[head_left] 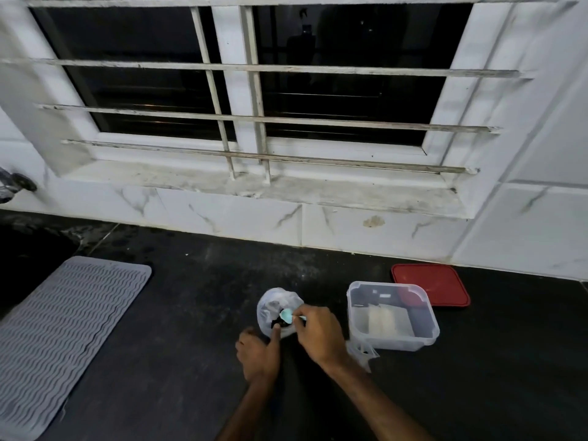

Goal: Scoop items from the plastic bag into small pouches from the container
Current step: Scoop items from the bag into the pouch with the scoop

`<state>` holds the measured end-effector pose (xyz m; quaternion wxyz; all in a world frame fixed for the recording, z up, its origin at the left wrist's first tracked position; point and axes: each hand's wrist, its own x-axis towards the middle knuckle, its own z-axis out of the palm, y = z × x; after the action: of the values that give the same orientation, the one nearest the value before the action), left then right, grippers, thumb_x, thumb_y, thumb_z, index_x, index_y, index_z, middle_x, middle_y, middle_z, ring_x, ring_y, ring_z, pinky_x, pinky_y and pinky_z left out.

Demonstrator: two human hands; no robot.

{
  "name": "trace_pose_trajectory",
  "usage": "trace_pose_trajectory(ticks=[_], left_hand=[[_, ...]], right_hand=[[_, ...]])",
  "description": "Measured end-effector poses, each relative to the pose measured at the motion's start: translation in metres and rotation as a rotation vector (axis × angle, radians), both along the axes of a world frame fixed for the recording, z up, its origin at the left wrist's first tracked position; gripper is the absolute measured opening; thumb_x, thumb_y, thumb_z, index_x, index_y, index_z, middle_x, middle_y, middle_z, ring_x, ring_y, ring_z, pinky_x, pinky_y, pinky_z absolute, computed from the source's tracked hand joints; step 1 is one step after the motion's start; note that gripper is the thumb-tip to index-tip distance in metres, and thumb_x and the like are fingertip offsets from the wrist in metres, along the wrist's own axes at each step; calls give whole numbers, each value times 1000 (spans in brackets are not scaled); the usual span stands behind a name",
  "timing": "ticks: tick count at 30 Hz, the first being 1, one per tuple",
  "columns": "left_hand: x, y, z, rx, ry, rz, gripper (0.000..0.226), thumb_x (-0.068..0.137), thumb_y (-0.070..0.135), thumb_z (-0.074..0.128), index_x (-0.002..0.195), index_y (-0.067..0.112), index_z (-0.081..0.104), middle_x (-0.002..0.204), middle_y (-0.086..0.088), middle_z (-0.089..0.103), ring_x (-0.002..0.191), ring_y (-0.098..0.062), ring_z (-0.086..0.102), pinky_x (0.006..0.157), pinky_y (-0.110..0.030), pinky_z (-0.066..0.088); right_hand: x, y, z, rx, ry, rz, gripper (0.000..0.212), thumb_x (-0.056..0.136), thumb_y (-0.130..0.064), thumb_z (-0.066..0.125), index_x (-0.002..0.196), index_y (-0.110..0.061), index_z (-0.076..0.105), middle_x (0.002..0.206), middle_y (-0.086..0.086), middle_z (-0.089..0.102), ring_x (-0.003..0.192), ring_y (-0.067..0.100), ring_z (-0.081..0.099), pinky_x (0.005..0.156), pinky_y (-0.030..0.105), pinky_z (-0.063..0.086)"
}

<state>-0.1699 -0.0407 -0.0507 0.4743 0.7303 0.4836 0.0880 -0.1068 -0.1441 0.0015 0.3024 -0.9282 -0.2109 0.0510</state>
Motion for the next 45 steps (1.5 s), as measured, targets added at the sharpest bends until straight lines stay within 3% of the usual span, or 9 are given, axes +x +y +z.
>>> trace_pose_trajectory(ticks=[5,9,13,17,21,30,39,41,45], left_hand=[[14,27,-28,-89,89,-172,50,89,54,56,101,8,67,106,-14,67,95,-25,64,86,-37,53],[21,40,-28,-119,3,-182,25,92,32,63,88,8,69,86,-8,72,81,-21,68,63,-30,48],[26,40,-30,-214,-182,-172,15,92,22,63,85,13,73,79,-2,74,79,-18,71,70,-38,58],[34,38,-37,-275,-247,-165,14,93,17,62,87,13,74,83,-4,75,83,-22,72,76,-44,58],[39,38,-36,-329,-230,-159,13,96,17,59,92,9,68,86,-8,73,84,-24,68,74,-37,54],[32,47,-28,-233,-215,-62,13,95,23,61,98,11,63,89,-1,68,80,-11,63,64,-24,46],[17,46,-23,-242,-241,-38,37,87,34,68,116,16,55,118,-6,64,104,-18,63,89,-36,52],[11,45,-13,-111,-219,-26,59,84,36,70,134,15,47,137,-3,50,122,-20,52,101,-36,44],[-7,18,21,254,-436,-92,47,90,17,67,133,18,47,135,2,48,125,-13,46,98,-26,36]], right_hand=[[18,38,-23,-419,43,134,27,101,-22,47,123,-13,58,121,9,65,112,24,62,92,33,50],[36,45,-35,-554,134,137,29,101,-19,48,128,-10,55,127,12,61,116,26,60,94,34,48],[43,42,-35,-397,200,95,21,98,-18,47,106,-14,66,107,9,68,101,24,65,89,36,53],[48,34,-43,-136,359,-66,24,89,-14,55,67,-11,66,72,8,70,61,21,68,63,38,60],[49,30,-36,21,522,-162,25,89,-6,57,69,-9,71,61,6,67,48,17,64,54,28,59],[36,30,-25,70,508,-218,24,83,-11,57,65,-14,72,61,2,71,50,19,68,54,33,60],[23,21,-2,277,611,-234,18,87,-9,59,76,-10,74,68,7,73,53,13,63,54,25,56],[24,14,8,371,698,-258,15,89,-7,61,82,-8,73,71,10,73,55,10,60,53,23,52],[25,-17,34,516,786,-300,11,92,-9,62,91,-8,72,72,8,73,56,9,59,51,20,49]])
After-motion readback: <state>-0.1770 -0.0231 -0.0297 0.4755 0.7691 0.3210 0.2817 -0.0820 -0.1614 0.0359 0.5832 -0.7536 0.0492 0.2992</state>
